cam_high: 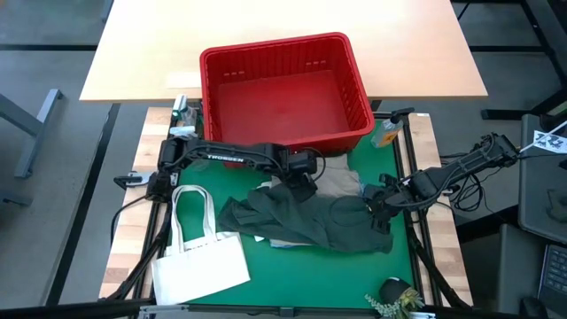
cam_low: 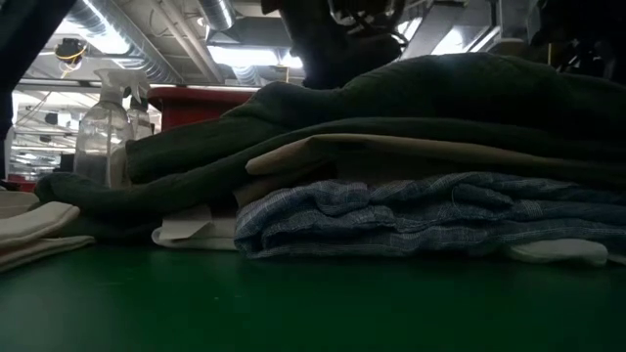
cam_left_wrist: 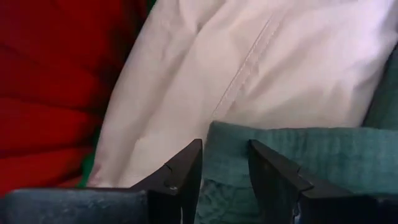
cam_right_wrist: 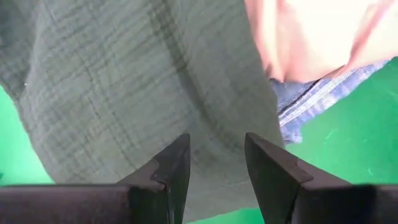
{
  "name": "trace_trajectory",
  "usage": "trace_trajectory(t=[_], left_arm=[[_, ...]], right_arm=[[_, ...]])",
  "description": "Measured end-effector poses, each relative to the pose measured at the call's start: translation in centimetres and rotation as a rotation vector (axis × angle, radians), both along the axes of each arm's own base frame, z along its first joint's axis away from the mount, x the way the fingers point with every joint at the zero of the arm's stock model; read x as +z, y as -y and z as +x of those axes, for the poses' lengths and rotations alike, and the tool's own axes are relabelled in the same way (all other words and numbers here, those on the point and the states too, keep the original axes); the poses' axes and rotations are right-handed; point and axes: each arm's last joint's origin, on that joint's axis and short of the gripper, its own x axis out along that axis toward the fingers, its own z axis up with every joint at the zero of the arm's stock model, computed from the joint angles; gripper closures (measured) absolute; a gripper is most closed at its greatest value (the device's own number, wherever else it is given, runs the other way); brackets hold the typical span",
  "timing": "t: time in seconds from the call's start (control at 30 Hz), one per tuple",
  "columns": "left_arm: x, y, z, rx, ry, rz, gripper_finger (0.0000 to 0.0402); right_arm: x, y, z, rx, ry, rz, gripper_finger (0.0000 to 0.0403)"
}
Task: Fold Laundry from Bin
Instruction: Fold the green polo shirt
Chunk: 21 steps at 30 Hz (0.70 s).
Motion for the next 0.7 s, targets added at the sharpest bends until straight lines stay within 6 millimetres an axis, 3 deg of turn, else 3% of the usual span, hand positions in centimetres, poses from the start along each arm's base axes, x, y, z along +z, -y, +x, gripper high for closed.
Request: trace_trajectory(t=[0.33,0.6,0.7], left_arm=[[-1.2,0.3,0.0,-0.099,0.001,-0.053,0.0299],[-1.1,0.7,0.2,-0.127,0.022,-0.043,0.0384],[-1.1,0.6,0.2,-0.125,0.021,-0.043,0.0395]], right_arm=[[0.0,0.1,0.0,-0.008,0.014,-0.026,0.0249],[0.0,0.1,0.0,-0.008,0.014,-0.027,0.0249],[0.1,0.1,0.2,-0.013,0.036,-0.033,0.0249]])
